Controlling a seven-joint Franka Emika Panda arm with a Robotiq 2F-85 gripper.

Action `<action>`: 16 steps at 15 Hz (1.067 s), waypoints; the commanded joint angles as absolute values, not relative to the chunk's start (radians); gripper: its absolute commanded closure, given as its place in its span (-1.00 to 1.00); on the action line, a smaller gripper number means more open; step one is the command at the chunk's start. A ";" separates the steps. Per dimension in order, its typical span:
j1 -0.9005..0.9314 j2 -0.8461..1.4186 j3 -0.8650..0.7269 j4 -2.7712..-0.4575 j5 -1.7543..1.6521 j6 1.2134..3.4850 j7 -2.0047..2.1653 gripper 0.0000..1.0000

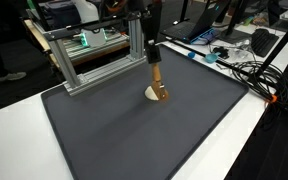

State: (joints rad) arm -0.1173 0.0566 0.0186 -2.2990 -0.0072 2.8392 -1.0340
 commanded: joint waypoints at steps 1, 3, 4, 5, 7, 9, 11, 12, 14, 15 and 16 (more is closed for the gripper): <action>-0.119 0.042 0.030 -2.314 0.023 2.839 -1.083 0.07; -0.120 0.020 0.040 -2.332 0.038 2.839 -1.114 0.07; -0.120 0.015 0.041 -2.336 0.038 2.839 -1.115 0.07; -0.121 0.013 0.041 -2.337 0.038 2.839 -1.117 0.57; -0.129 -0.011 0.032 -2.358 -0.038 2.784 -1.165 0.57; -0.106 -0.033 0.002 -2.370 -0.055 2.714 -1.263 0.57; -0.103 -0.053 -0.009 -2.378 -0.059 2.649 -1.365 0.57; -0.100 -0.057 -0.015 -2.373 -0.072 2.635 -1.411 0.57; -0.091 -0.005 -0.019 -2.354 -0.049 2.667 -1.337 0.07; -0.090 -0.002 -0.020 -2.354 -0.049 2.667 -1.334 0.07; -0.088 0.002 -0.020 -2.354 -0.049 2.667 -1.332 0.07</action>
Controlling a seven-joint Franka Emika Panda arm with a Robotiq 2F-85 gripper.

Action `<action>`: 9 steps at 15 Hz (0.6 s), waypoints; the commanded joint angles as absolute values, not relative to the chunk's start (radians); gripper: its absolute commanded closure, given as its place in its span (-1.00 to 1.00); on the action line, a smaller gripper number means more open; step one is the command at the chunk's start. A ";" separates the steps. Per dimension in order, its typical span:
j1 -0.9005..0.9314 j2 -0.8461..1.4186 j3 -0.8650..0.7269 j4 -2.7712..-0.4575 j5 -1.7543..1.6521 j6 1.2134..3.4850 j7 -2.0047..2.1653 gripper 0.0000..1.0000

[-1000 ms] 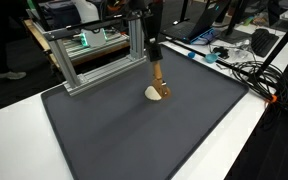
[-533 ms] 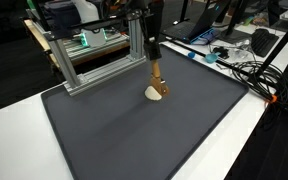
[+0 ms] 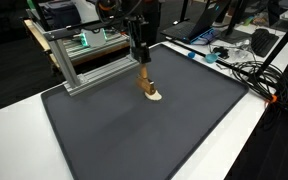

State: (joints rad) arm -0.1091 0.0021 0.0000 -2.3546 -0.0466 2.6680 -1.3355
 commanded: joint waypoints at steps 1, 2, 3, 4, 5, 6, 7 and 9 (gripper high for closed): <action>-0.087 0.006 -0.019 -2.354 -0.049 2.667 -1.330 0.07; -0.086 0.008 -0.018 -2.354 -0.049 2.667 -1.330 0.57; -0.087 0.005 -0.023 -2.357 -0.129 2.659 -1.282 0.57; -0.087 0.004 -0.025 -2.357 -0.170 2.641 -1.260 0.57; -0.087 0.004 -0.028 -2.357 -0.223 2.625 -1.229 0.57; -0.085 0.005 -0.028 -2.360 -0.255 2.602 -1.217 0.57; -0.082 0.007 -0.025 -2.358 -0.266 2.575 -1.214 0.57; -0.071 0.000 -0.012 -2.351 -0.234 2.523 -1.248 0.57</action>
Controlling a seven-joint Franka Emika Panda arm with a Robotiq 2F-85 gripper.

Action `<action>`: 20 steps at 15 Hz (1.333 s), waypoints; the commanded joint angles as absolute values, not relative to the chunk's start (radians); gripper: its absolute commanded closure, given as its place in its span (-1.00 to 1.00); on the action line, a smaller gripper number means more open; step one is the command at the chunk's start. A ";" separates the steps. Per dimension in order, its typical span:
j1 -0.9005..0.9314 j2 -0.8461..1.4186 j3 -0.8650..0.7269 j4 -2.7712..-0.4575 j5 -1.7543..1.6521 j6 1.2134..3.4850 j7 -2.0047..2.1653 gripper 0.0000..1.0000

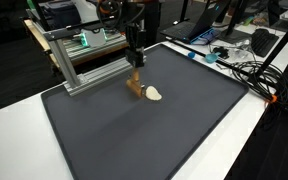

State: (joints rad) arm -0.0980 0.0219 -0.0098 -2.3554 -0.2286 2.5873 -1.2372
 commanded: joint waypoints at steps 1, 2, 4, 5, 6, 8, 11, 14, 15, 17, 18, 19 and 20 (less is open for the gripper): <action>-0.078 0.021 -0.023 -2.354 -0.229 2.565 -1.237 0.57; -0.074 0.023 -0.022 -2.354 -0.228 2.559 -1.237 0.07; -0.073 0.027 -0.022 -2.354 -0.228 2.559 -1.237 0.07; -0.073 0.029 -0.023 -2.354 -0.228 2.559 -1.237 0.07; -0.073 0.030 -0.024 -2.354 -0.228 2.560 -1.237 0.07; -0.074 0.032 -0.024 -2.354 -0.228 2.560 -1.237 0.07; -0.074 0.032 -0.024 -2.354 -0.228 2.560 -1.237 0.07; -0.068 0.020 -0.024 -2.343 -0.272 2.524 -1.171 0.57; -0.064 0.016 -0.023 -2.332 -0.288 2.498 -1.140 0.57; -0.048 0.014 -0.010 -2.298 -0.304 2.414 -1.093 0.57; -0.038 0.006 -0.002 -2.293 -0.283 2.412 -1.097 0.57; -0.030 0.003 0.003 -2.282 -0.262 2.419 -1.094 0.57; -0.023 0.005 0.008 -2.265 -0.230 2.435 -1.106 0.57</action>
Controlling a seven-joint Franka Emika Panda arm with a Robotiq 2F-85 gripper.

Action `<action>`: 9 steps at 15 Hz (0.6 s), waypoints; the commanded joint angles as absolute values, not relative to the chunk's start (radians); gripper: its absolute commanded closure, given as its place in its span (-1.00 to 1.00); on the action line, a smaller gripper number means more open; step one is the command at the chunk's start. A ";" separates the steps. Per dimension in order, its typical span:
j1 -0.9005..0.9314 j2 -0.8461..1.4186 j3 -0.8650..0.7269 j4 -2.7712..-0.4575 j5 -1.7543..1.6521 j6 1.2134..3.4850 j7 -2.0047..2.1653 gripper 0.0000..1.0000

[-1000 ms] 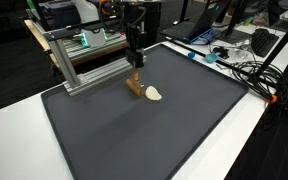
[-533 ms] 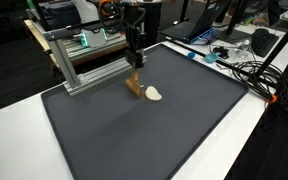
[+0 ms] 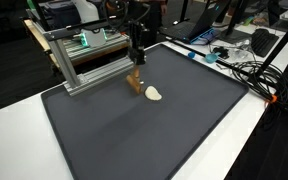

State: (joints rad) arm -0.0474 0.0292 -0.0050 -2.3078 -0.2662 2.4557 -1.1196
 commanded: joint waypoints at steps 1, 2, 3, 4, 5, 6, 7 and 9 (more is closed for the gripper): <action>-0.016 0.012 0.013 -2.249 -0.221 2.445 -1.112 0.57; -0.009 0.019 0.016 -2.236 -0.212 2.465 -1.111 0.57; -0.003 0.039 0.018 -2.213 -0.224 2.464 -1.092 0.57; 0.000 0.056 0.018 -2.195 -0.239 2.468 -1.073 0.57; 0.003 0.074 0.019 -2.180 -0.248 2.469 -1.055 0.57; 0.005 0.088 0.020 -2.167 -0.252 2.466 -1.044 0.57; 0.008 0.104 0.022 -2.156 -0.257 2.467 -1.030 0.57; 0.013 0.144 0.025 -2.127 -0.278 2.464 -1.001 0.57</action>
State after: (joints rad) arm 0.0050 0.0840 0.0220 -2.1879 -0.2416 2.4622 -1.0523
